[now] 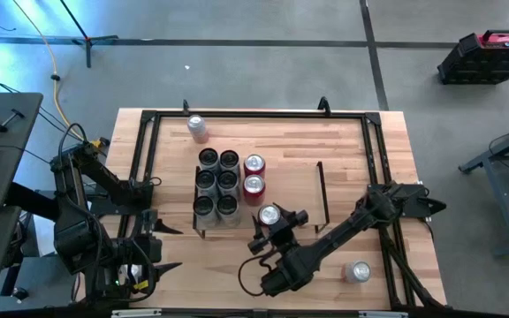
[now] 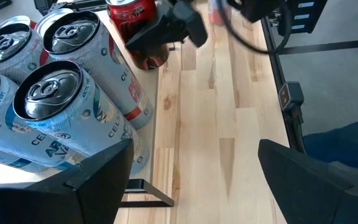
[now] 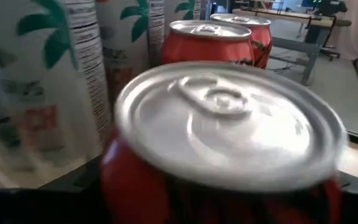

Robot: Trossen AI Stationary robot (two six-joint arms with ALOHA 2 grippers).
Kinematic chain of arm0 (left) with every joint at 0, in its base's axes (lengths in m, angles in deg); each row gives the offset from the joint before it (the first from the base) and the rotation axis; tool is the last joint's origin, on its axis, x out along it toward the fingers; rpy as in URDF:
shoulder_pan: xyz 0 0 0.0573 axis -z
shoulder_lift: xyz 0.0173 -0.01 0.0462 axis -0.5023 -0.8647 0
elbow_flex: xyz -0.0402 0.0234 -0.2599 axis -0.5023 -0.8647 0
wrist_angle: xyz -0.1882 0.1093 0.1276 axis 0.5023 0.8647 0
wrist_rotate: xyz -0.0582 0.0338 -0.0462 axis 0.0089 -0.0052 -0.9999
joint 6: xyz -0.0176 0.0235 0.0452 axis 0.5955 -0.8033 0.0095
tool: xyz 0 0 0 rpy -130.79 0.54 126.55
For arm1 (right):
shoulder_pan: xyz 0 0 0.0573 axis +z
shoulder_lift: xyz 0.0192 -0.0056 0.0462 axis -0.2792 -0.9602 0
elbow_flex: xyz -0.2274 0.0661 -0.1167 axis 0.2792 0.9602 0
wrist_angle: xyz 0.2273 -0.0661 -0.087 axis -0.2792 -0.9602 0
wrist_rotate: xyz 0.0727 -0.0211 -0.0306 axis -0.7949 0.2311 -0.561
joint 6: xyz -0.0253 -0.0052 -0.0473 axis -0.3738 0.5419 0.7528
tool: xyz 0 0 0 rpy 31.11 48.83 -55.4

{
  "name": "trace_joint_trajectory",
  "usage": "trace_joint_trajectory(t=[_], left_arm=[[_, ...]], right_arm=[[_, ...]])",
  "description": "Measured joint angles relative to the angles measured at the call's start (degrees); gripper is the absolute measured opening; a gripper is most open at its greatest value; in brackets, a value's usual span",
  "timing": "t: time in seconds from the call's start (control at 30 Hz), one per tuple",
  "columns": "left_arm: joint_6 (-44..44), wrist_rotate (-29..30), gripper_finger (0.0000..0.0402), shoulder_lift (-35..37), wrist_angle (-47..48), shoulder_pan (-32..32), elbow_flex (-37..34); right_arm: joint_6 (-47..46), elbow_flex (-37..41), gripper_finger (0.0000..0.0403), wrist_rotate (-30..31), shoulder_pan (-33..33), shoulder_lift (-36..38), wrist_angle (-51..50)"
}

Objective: Place canned beverage on shelf
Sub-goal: Put the red soda can aligned with the other red soda cans on the shelf

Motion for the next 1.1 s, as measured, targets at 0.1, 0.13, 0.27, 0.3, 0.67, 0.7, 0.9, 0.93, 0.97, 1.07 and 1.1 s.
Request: trace_joint_trajectory(t=[0.1,0.13,0.27,0.3,0.67,0.7,0.9,0.93,0.97,1.07,1.1], left_arm=[[0.0,0.0,0.0335,0.0,-0.01,0.0,0.0],[-0.01,0.0,0.0335,0.0,0.0,0.0,0.0],[0.07,-0.42,0.0335,0.0,0.0,0.19,0.0],[0.16,-0.42,0.0335,0.0,0.0,0.35,0.0],[0.44,-0.42,0.0335,-0.02,0.0,1.46,0.0],[0.44,-0.42,0.0335,-0.02,0.0,1.46,0.0],[0.5,-0.39,0.0335,-0.02,-0.02,1.44,0.0],[0.52,-0.4,0.0335,-0.02,-0.02,1.44,0.0],[0.54,-0.39,0.0335,-0.02,0.0,1.44,0.0],[0.96,-0.42,0.0335,-0.02,-0.02,1.44,0.0],[0.96,-0.39,0.0335,-0.02,-0.02,1.44,0.0]], right_arm=[[0.08,0.0,0.0312,-0.24,0.37,0.78,0.04],[0.81,0.0,0.0312,-0.41,0.33,1.0,0.02],[2.9,0.0,0.0312,-1.47,0.04,1.62,0.03],[3.5,0.0,0.0312,-1.57,-0.02,1.67,0.0],[9.14,0.03,0.0312,-4.73,-0.07,3.23,0.0],[9.1,0.04,0.0312,-4.87,-0.09,3.37,0.0],[6.55,0.04,0.0312,-4.33,-1.04,3.58,0.02],[6.24,0.04,0.0312,-4.54,-1.33,3.58,0.01],[6.03,0.04,0.0312,-4.67,-1.56,3.58,0.0],[6.03,0.04,0.0312,-4.81,-2.04,3.58,0.0],[6.01,0.04,0.0312,-4.85,-2.21,3.58,0.0]])
